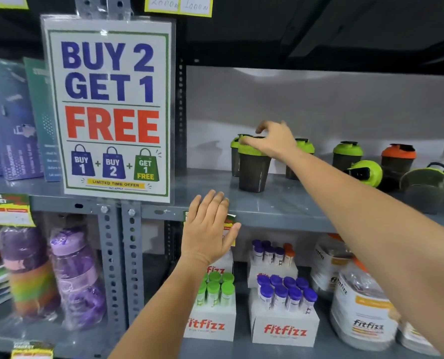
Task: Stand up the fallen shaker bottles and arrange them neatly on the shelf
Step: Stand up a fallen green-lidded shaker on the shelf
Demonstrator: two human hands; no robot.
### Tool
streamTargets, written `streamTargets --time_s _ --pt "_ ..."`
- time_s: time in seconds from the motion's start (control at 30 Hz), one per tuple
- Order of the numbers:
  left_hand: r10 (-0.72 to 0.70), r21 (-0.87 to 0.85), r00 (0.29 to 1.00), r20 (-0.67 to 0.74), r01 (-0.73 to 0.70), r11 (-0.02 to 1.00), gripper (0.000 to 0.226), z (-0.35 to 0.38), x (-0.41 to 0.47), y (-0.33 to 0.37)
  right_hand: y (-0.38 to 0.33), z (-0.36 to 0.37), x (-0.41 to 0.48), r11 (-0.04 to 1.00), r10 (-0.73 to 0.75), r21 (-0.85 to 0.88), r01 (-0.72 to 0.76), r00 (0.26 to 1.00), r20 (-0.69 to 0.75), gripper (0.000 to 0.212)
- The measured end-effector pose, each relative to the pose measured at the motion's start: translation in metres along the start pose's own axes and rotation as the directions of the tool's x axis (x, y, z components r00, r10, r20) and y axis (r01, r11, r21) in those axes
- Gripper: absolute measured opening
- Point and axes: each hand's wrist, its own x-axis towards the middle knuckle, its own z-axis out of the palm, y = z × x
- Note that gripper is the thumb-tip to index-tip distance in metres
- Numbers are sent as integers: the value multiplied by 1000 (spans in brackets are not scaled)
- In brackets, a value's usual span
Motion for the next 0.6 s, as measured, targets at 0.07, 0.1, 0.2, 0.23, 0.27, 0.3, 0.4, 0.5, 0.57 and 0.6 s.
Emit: streamTargets --time_s 0.07,0.1,0.2,0.23,0.27,0.3,0.4,0.5,0.57,0.6 --pt "4 4 1000 -4 -4 1000 55 1 0 0 1 -2 -1 989 -36 -145 27 998 -60 69" --pt "3 6 1000 -4 -3 1000 55 1 0 0 1 -2 -1 982 -54 -185 45 997 -45 65" --pt "3 6 1000 2 -3 1000 56 2 0 0 0 -3 1 999 -45 -18 46 997 59 41" --pt "3 3 1000 1 -3 1000 56 2 1 0 0 -4 2 998 -49 39 46 994 96 34" --pt "3 -1 1000 0 -3 1000 56 2 1 0 0 -5 3 997 -62 60 55 991 122 30" --pt "3 -3 1000 -1 -3 1000 56 2 1 0 1 -6 4 995 -77 69 68 988 133 27" --pt "4 4 1000 -5 -3 1000 57 4 1 0 7 -8 2 996 -93 21 92 995 43 40" --pt "-4 10 1000 6 4 1000 59 5 1 0 10 -3 -1 974 -101 -202 104 995 26 72" --pt "-7 11 1000 12 6 1000 59 5 1 0 9 -1 1 979 -105 -171 115 992 66 69" --pt "-7 12 1000 12 7 1000 58 5 1 0 9 -2 3 986 -102 -119 114 990 97 64"
